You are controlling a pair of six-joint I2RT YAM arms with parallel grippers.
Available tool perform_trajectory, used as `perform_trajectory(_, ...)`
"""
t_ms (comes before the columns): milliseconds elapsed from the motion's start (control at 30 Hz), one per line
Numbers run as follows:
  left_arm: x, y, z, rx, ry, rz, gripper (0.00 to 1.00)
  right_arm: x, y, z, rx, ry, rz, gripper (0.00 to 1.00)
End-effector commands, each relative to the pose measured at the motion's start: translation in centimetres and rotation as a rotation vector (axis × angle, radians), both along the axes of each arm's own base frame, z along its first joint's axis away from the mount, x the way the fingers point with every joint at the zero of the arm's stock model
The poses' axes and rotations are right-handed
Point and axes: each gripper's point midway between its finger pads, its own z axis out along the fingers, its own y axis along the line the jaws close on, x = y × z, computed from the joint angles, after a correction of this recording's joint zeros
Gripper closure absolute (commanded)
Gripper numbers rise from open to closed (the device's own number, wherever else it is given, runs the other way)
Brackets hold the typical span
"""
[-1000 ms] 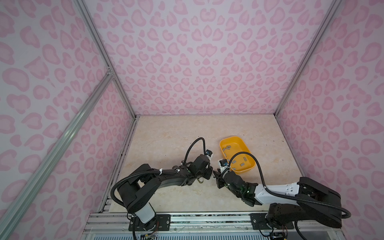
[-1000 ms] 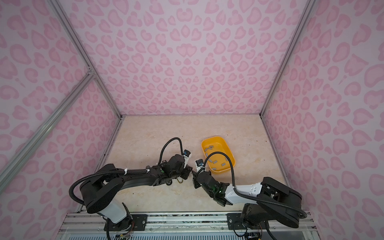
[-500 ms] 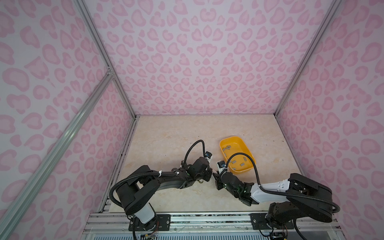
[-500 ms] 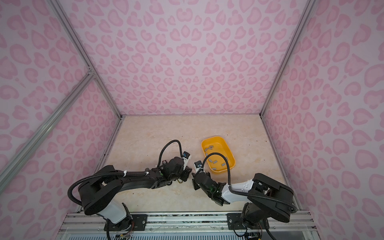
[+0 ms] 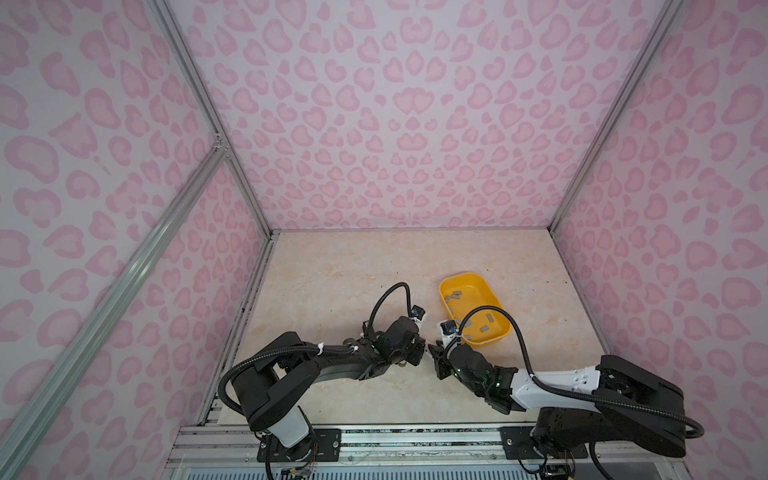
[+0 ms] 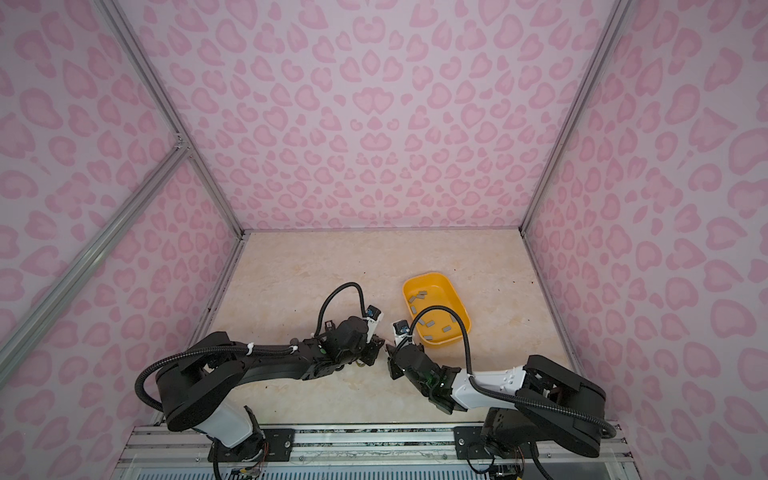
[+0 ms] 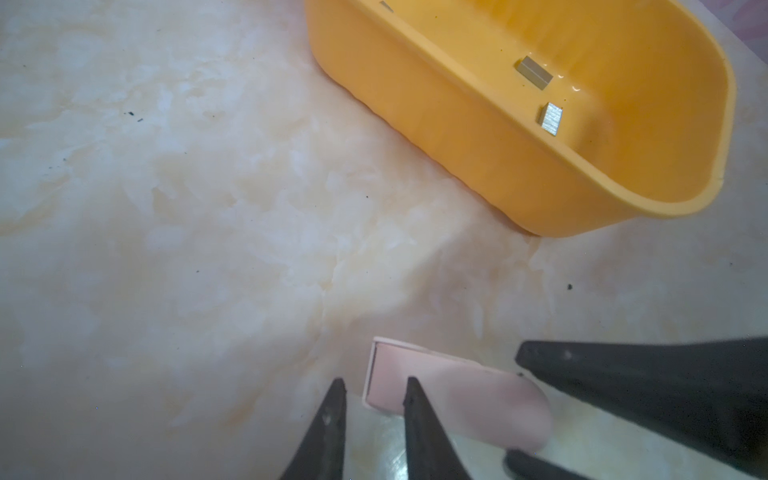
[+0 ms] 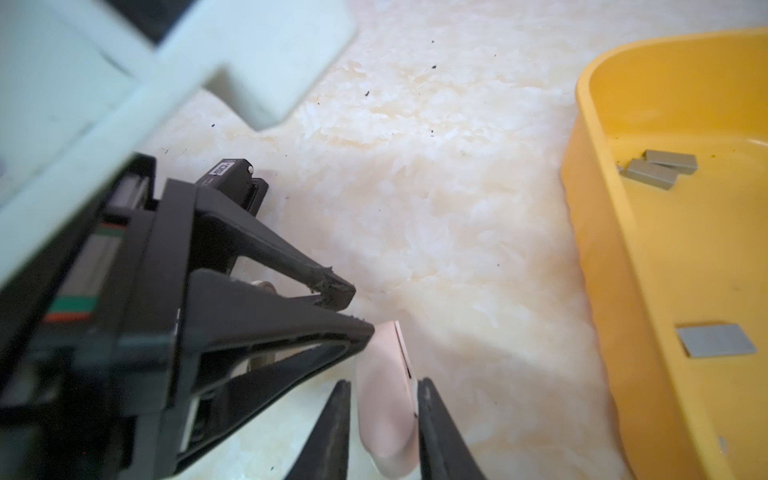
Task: Load the staples into the stapler
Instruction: 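Press the pink stapler's top arm shut with the left gripper while the right steadies it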
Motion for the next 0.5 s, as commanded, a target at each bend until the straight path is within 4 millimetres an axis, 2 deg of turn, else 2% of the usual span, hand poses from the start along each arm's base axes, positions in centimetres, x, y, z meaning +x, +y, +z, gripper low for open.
perform_trajectory(0,0.1,-0.3,0.2,-0.007,-0.018,-0.006,0.74,0.4,-0.5,0.0,-0.036,-0.01,-0.019,0.71)
perform_trajectory(200,0.1,-0.2,0.1,-0.002,-0.019,-0.004,0.74,0.8,-0.4,-1.2,-0.058,0.019,-0.037,0.75)
perform_trajectory(467,0.0,-0.5,0.2,-0.008,-0.018,-0.013,0.74,0.1,-1.1,-3.6,-0.059,0.065,-0.053,0.78)
